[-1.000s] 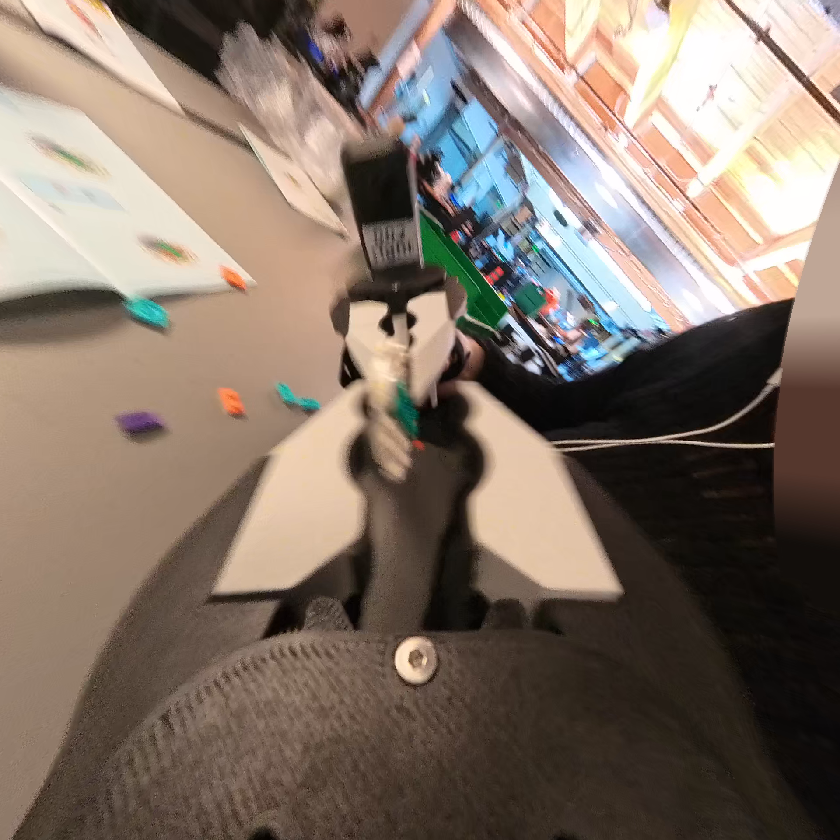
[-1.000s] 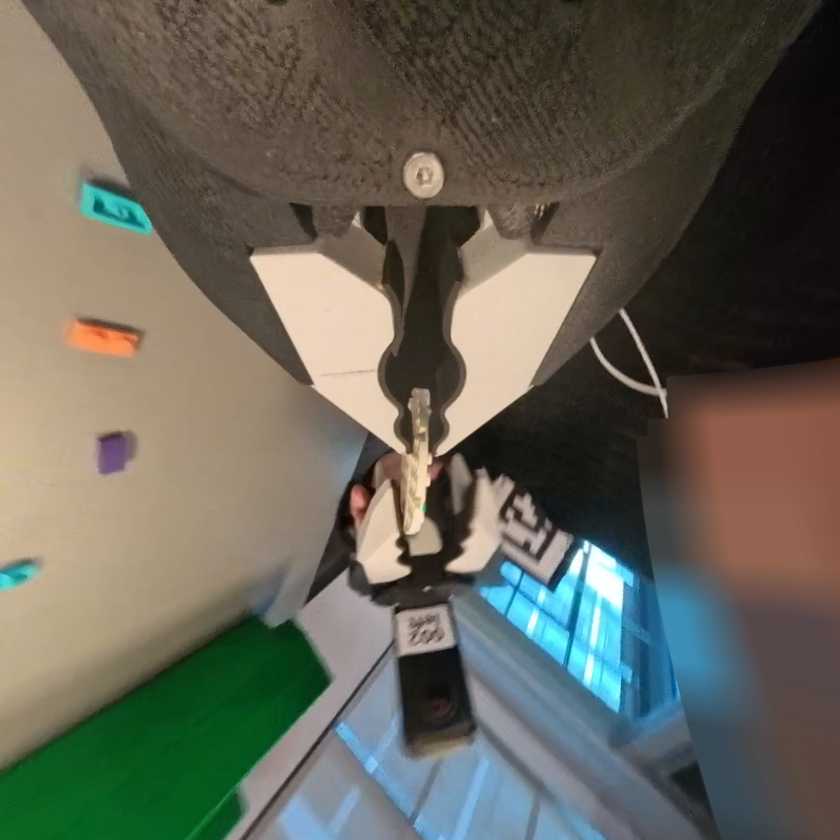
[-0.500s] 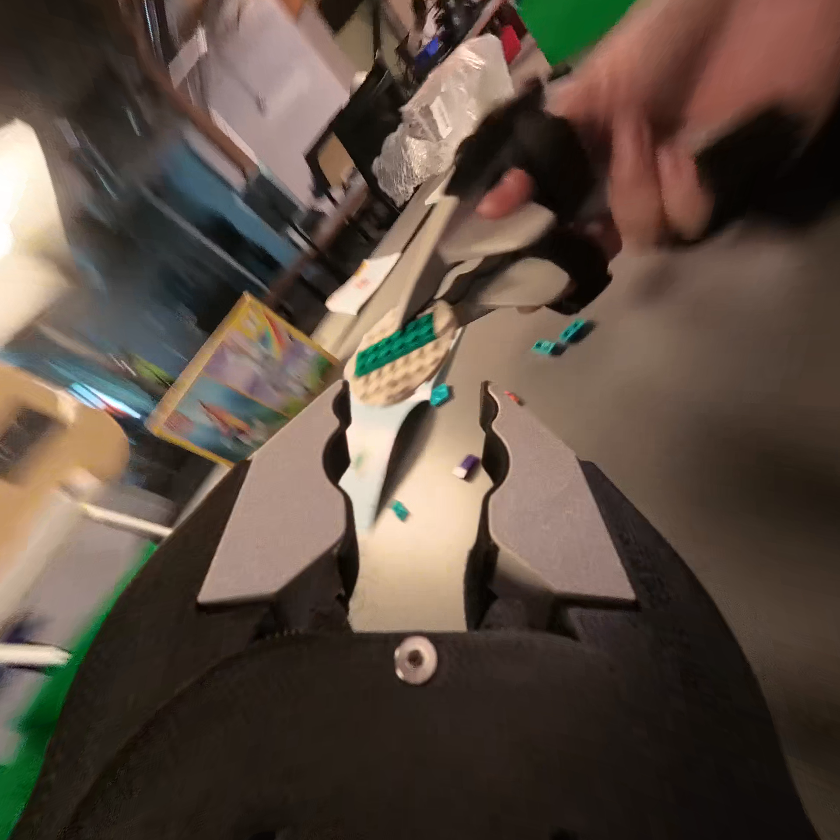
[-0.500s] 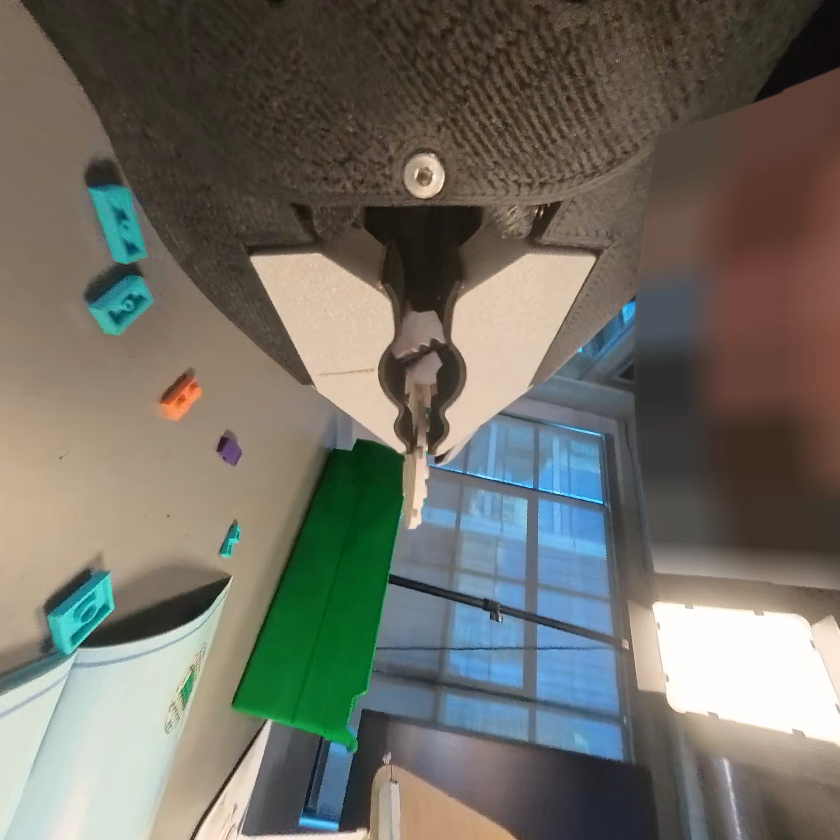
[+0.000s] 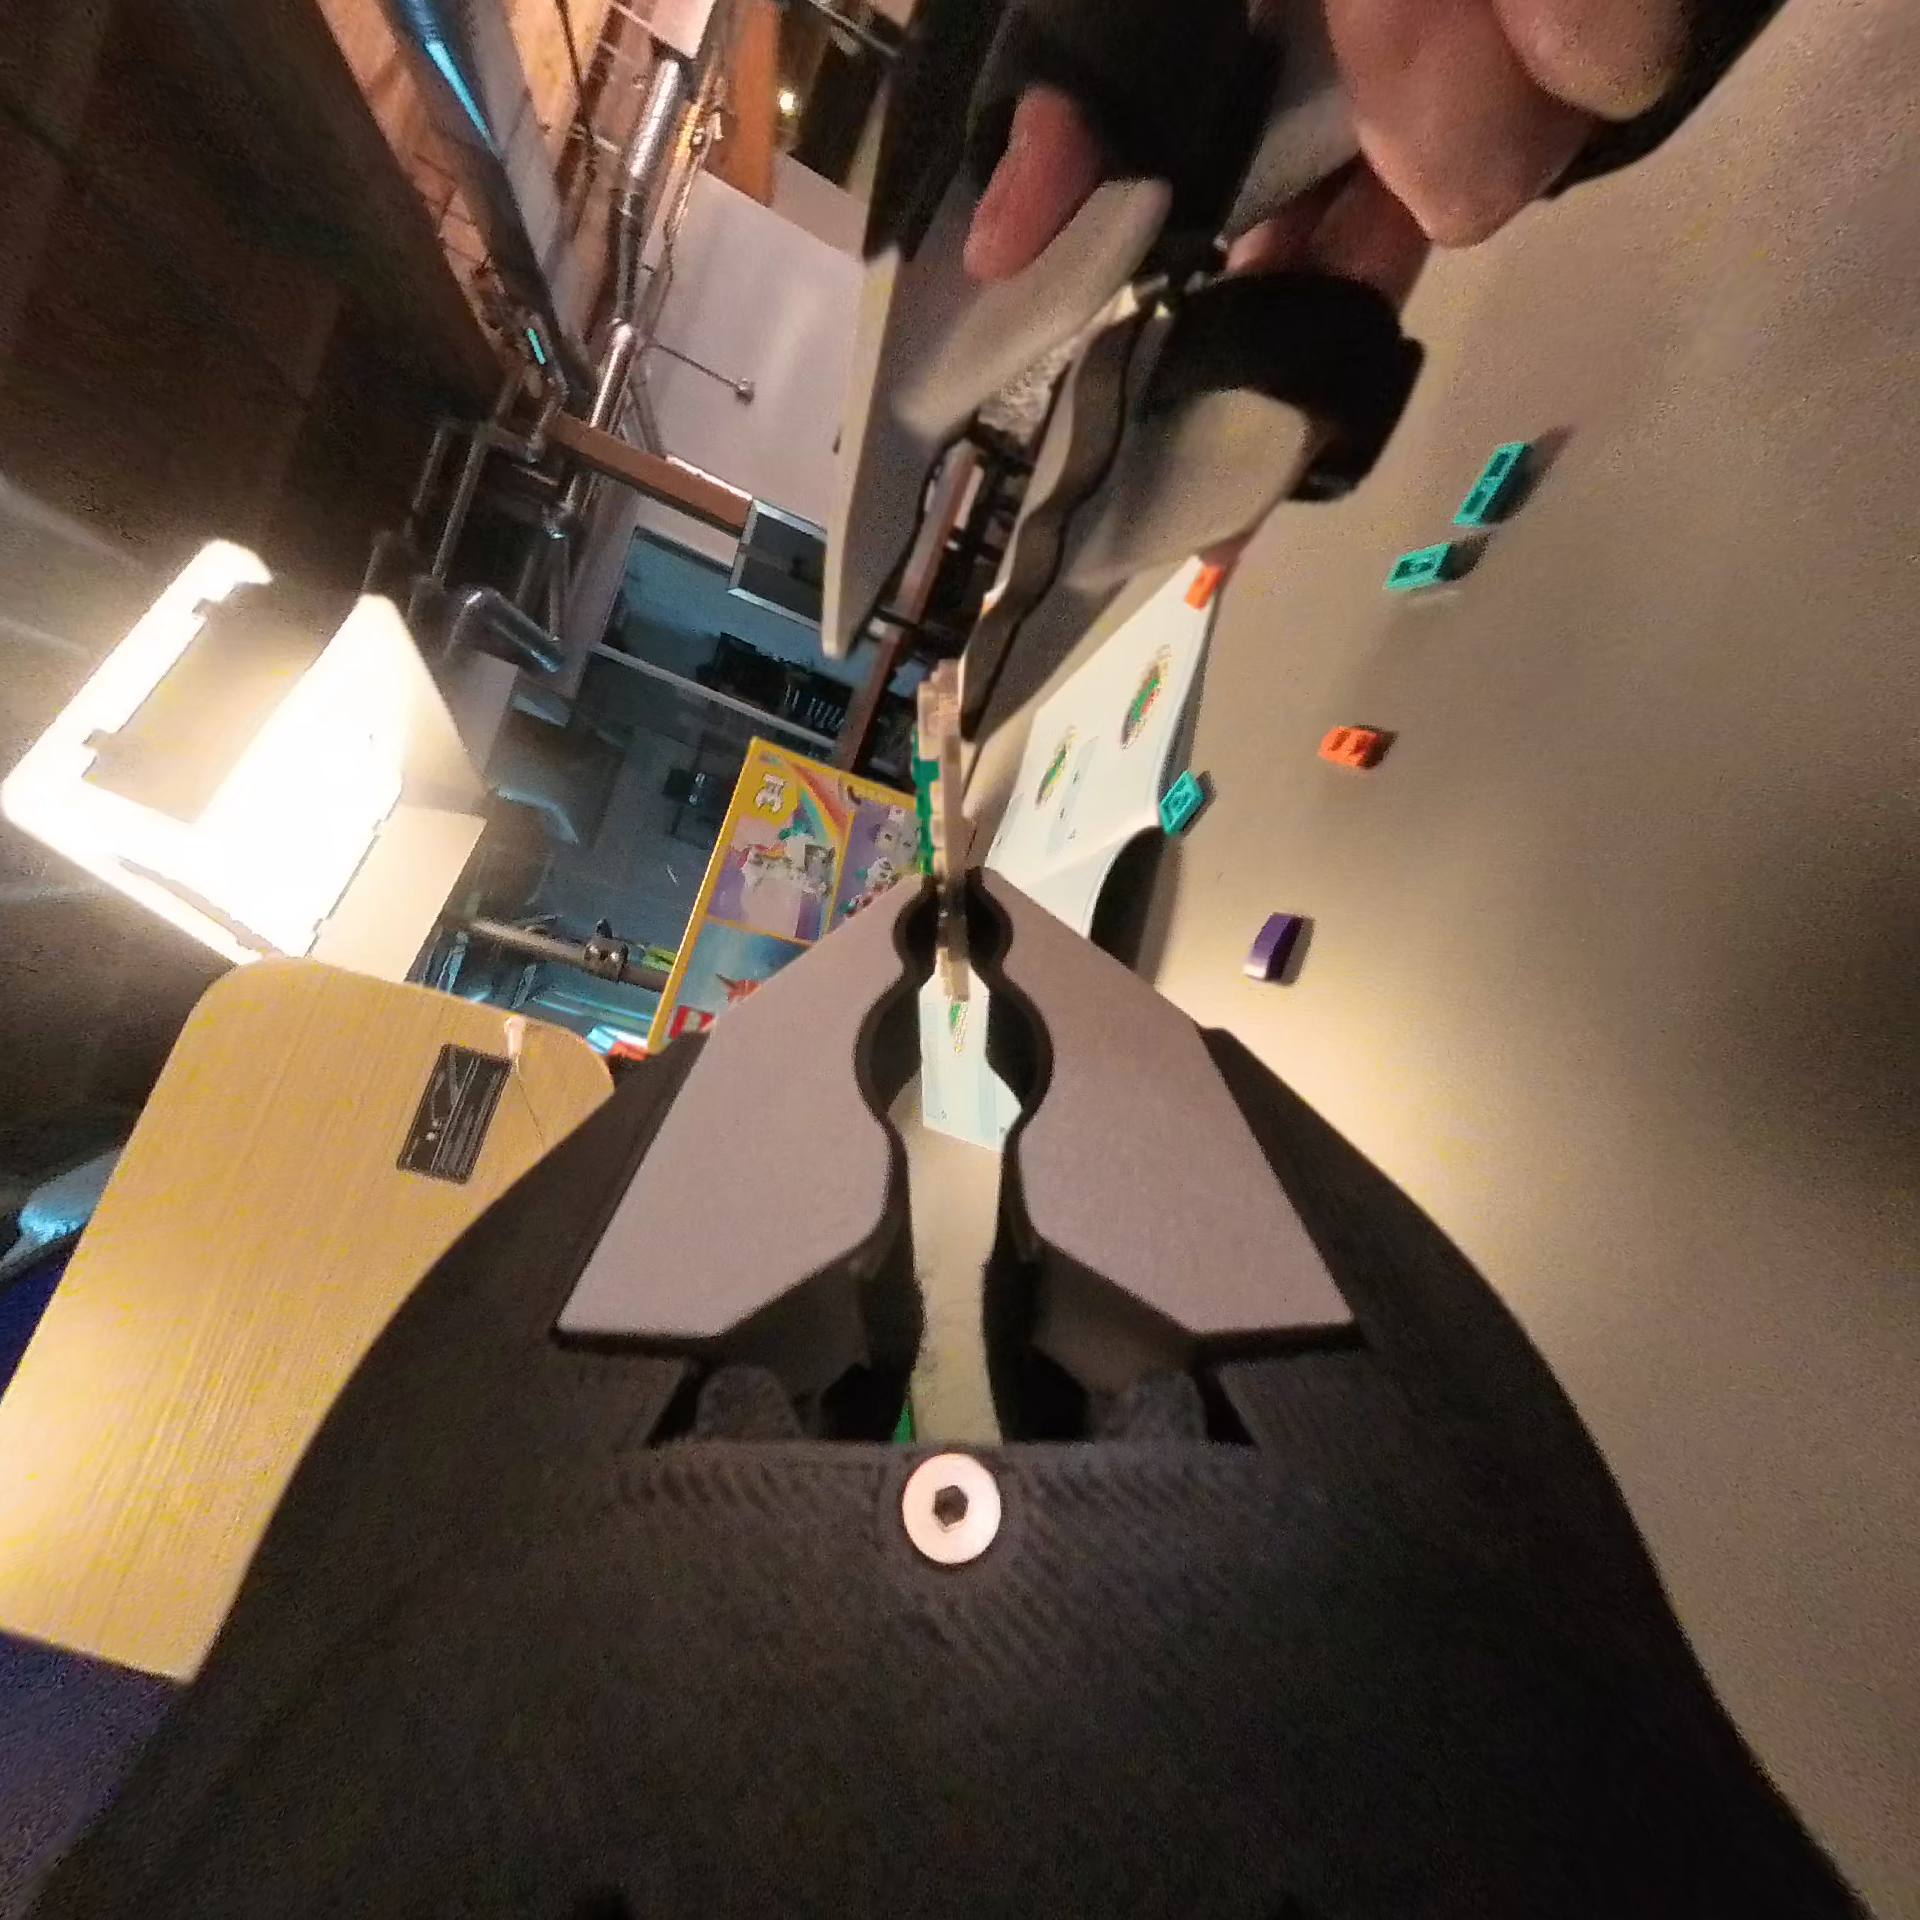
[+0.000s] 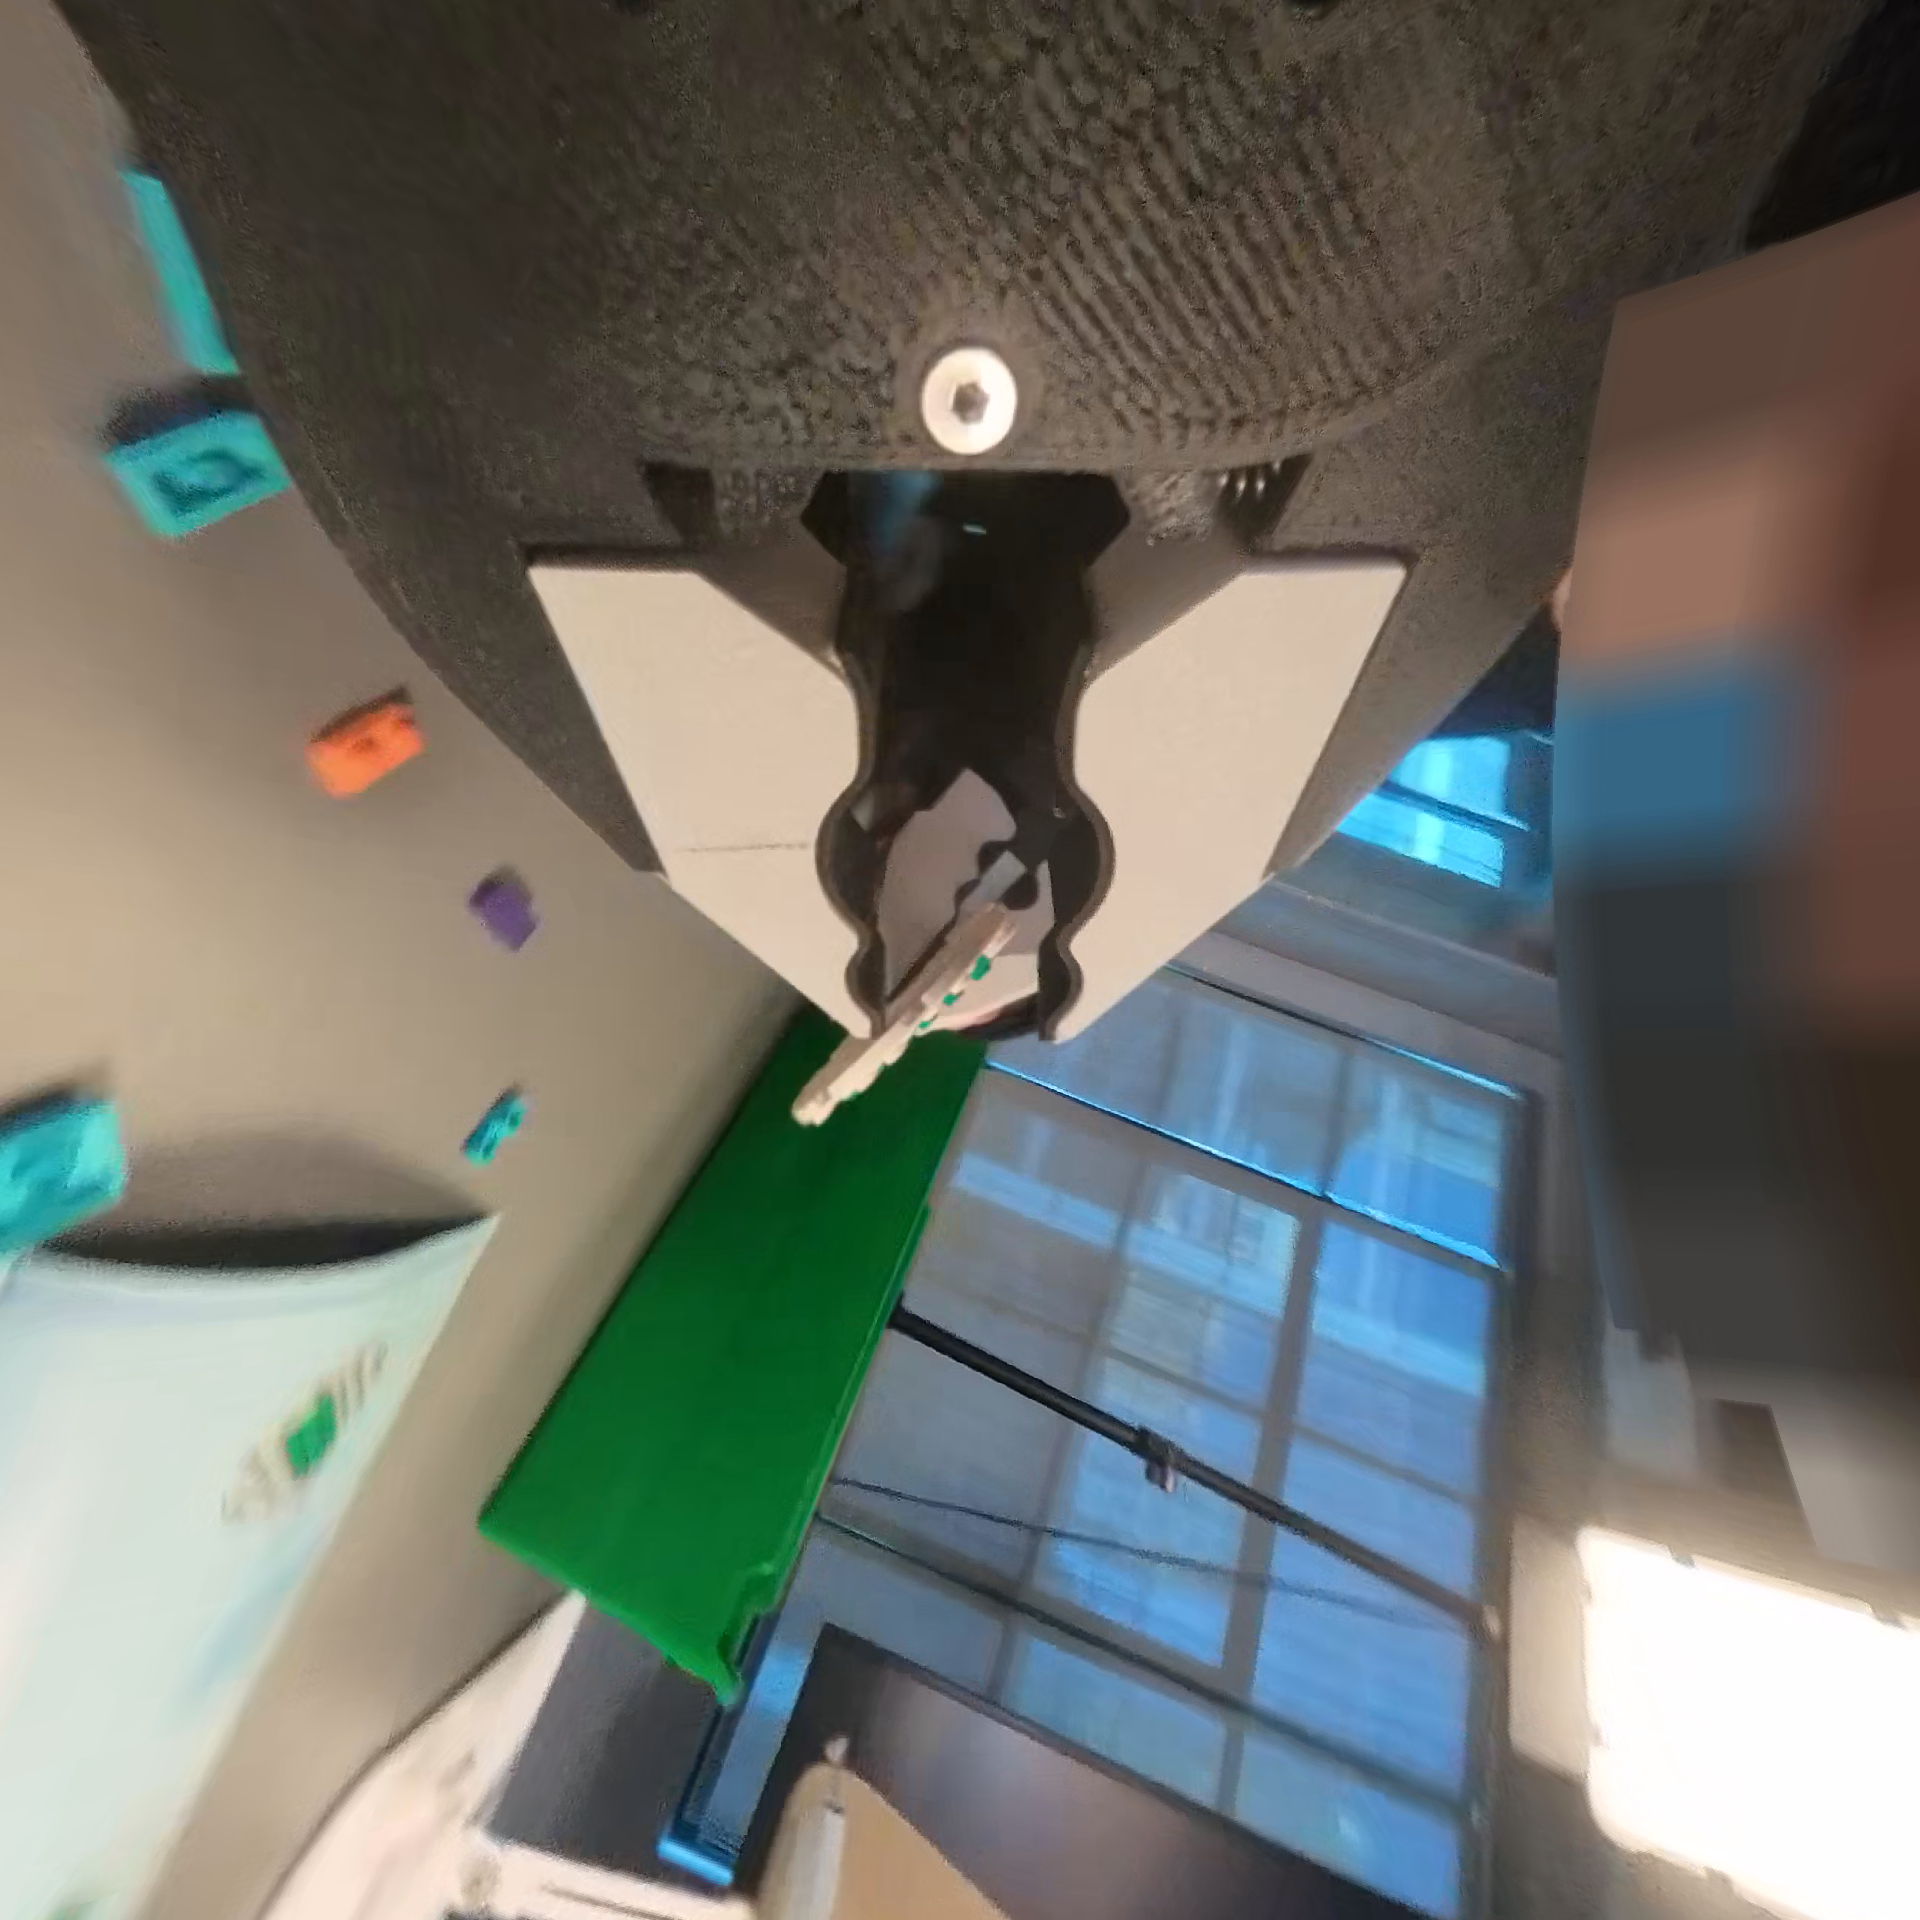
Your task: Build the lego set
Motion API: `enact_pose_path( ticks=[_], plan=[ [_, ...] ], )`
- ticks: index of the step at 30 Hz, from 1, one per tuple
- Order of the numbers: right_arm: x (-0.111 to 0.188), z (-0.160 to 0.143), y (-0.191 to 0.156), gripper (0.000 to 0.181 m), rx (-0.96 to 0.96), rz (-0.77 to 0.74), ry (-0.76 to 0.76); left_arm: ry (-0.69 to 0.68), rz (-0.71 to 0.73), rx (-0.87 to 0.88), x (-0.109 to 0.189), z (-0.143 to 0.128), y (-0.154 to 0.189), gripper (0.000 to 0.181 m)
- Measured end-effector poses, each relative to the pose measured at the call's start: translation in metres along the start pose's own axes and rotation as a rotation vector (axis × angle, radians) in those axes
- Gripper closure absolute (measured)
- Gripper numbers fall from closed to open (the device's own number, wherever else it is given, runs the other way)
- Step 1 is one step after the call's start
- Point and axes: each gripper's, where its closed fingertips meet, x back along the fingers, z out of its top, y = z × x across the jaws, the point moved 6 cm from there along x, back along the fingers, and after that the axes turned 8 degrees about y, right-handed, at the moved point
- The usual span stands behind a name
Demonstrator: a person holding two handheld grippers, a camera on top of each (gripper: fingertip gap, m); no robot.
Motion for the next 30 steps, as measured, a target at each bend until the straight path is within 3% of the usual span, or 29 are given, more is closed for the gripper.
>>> enact_pose_path(
  ticks=[1,4,7,11,14,21,30],
  plan=[
    [0.002,0.006,-0.004,0.150,0.106,0.000,-0.014,0.001,0.016,0.013,0.002,-0.002,-0.002,0.178],
    [0.016,0.033,-0.021,0.150,0.544,0.031,0.002,0.011,0.050,0.059,0.006,-0.011,-0.001,0.177],
    [0.040,0.064,-0.017,0.149,0.944,-0.085,0.077,0.015,0.090,0.095,0.005,-0.016,-0.004,0.177],
    [0.075,0.099,-0.006,0.146,1.231,-0.310,0.249,0.049,0.035,0.209,0.001,-0.017,-0.003,0.177],
    [0.089,0.099,-0.002,0.145,1.344,-0.354,0.317,0.032,-0.054,0.211,0.002,-0.015,0.008,0.177],
    [0.074,0.076,0.006,0.148,1.508,-0.310,0.184,0.082,-0.195,0.054,0.020,0.006,0.034,0.177],
    [0.068,0.079,0.012,0.153,1.470,-0.274,0.192,-0.016,-0.144,-0.141,0.011,0.003,0.041,0.177]
  ],
)
